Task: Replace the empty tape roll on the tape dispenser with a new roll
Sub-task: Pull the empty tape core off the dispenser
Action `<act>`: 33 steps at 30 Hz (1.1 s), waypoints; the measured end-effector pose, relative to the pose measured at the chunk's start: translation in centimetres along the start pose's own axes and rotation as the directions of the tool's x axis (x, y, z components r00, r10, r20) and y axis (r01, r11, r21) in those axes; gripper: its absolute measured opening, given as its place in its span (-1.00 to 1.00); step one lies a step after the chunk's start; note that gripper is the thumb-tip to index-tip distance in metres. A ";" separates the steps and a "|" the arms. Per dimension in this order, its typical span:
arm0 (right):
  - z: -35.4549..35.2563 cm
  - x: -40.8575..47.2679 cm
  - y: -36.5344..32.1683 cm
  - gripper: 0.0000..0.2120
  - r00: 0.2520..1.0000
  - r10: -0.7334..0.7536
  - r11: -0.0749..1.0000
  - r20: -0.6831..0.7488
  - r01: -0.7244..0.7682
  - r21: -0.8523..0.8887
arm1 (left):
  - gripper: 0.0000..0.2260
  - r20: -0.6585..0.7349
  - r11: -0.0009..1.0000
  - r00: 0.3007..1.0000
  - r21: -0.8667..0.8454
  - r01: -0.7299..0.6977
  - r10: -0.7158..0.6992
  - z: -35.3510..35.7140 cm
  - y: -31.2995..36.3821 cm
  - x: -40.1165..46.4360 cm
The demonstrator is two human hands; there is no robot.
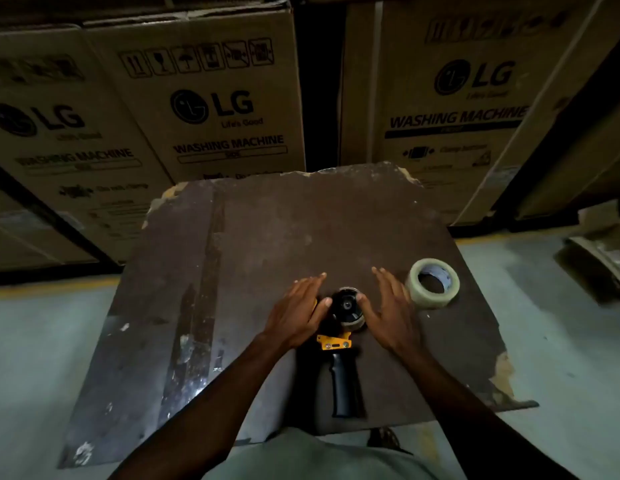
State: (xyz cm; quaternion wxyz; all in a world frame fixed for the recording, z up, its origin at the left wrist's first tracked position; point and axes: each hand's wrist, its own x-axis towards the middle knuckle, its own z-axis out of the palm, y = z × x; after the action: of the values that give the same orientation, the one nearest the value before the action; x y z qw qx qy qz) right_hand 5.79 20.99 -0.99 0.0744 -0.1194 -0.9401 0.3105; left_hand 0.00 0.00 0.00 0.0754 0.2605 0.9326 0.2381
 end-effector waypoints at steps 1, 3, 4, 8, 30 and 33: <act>0.4 -0.2 0.4 -0.32 0.999 0.026 0.999 0.026 -0.026 0.023 | -0.45 0.009 1.000 1.000 -0.011 -0.011 0.011 0.3 -0.1 0.4; 0.9 -0.5 1.0 -0.27 0.996 0.059 0.997 0.071 -0.062 0.037 | -0.47 0.040 1.000 0.999 0.003 -0.014 0.014 0.7 -0.3 1.3; 1.3 -0.9 1.2 -0.28 0.991 0.086 0.995 0.104 -0.091 0.045 | -0.48 0.067 1.000 0.998 0.000 -0.006 0.006 0.9 -0.4 1.7; 2.1 -1.1 1.5 -0.44 0.973 0.158 0.984 0.165 -0.170 0.060 | -0.53 0.142 0.999 0.990 0.035 -0.002 -0.003 1.8 -0.9 3.8; 3.9 2.4 3.0 -0.65 0.920 0.218 0.844 0.325 -0.344 0.411 | -0.66 0.488 0.975 0.850 0.005 0.224 -0.198 2.9 -1.4 8.7; 4.1 2.6 3.3 -0.63 0.926 0.204 0.847 0.317 -0.330 0.417 | -0.66 0.523 0.966 0.823 0.002 0.260 -0.223 3.0 -1.5 8.9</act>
State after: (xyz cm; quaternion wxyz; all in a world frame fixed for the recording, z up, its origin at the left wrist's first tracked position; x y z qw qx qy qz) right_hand 3.02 21.91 -6.10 -0.0678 -0.1870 -0.8139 0.5459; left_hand -7.42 4.74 -3.49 0.3623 0.1922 0.8942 0.1796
